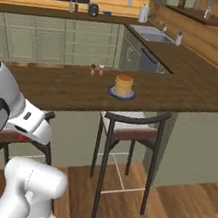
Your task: Take the strawberry from the fridge and place it on top of the pancake, located on the dining counter.
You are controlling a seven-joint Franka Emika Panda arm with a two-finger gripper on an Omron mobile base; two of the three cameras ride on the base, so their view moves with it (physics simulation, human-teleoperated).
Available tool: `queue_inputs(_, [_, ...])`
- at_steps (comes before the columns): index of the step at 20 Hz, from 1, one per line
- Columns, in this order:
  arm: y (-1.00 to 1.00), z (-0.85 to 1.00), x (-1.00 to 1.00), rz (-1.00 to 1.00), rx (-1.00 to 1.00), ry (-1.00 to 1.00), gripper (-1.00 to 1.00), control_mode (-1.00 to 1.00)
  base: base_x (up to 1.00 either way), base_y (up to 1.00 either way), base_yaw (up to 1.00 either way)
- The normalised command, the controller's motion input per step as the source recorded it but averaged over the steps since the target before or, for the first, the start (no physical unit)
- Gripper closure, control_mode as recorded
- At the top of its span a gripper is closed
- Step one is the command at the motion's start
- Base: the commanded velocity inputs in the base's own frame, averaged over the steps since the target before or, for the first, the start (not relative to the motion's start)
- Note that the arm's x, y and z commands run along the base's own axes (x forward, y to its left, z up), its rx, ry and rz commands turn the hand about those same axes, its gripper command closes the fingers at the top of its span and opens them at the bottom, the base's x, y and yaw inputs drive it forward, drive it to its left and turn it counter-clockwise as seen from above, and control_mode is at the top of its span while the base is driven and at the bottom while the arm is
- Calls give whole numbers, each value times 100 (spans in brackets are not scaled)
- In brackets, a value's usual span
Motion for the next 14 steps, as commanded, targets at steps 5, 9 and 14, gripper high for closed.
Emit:
queue_inputs(5, [0,0,0,0,0,0,100,100,68,-94,52])
queue_inputs(9, [0,0,0,0,0,0,100,100,53,-95,52])
queue_inputs(14, [0,0,0,0,0,0,100,100,50,-84,53])
